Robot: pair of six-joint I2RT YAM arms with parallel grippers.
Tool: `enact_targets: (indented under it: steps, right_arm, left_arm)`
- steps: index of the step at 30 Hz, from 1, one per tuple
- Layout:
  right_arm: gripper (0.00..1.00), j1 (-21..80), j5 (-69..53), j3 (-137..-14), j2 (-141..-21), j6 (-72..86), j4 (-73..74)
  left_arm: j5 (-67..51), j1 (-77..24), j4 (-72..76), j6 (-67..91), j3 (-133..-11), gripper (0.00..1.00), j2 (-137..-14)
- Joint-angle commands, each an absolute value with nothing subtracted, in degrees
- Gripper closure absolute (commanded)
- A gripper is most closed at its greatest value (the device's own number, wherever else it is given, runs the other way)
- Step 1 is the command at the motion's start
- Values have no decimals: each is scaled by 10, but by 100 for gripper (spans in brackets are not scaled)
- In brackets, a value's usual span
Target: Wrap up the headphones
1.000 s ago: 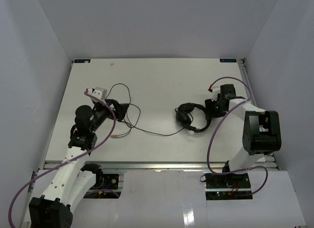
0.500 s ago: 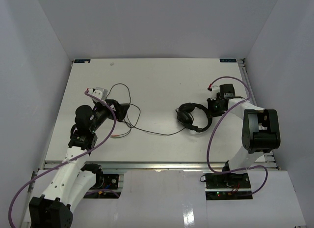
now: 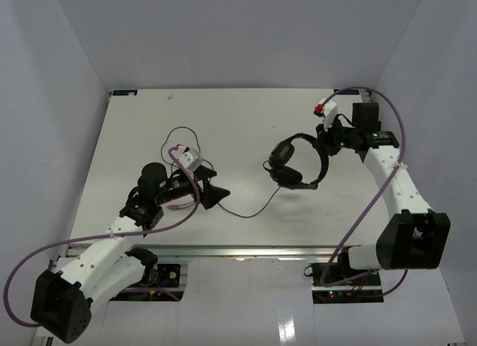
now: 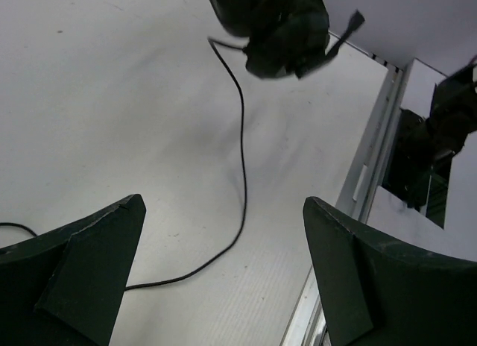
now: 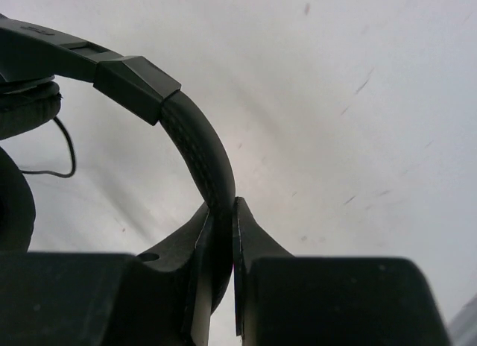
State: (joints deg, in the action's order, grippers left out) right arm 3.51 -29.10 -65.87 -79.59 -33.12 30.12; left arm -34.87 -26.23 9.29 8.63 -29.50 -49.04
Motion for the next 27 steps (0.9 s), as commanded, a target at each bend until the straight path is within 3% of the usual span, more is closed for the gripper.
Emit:
enact_targets:
  steps: [1, 10, 22, 25, 27]
  right_arm:
    - [92, 33, -437, -735, -759, -422, 409]
    - [92, 33, -573, -819, -757, -345, 439]
    - [92, 33, -614, -870, -745, -239, 428]
    - [92, 32, -596, -868, -738, -233, 426]
    - [92, 32, -581, -867, -736, -226, 422]
  left_arm:
    - [-392, -318, 131, 36, -258, 2, -471]
    - [-278, -428, 315, -62, -203, 2, -528]
    - [-125, -509, 720, -30, -229, 2, -845]
    - [-116, -542, 715, -39, -262, 6, -890]
    - [-113, -558, 697, -41, -278, 16, -909]
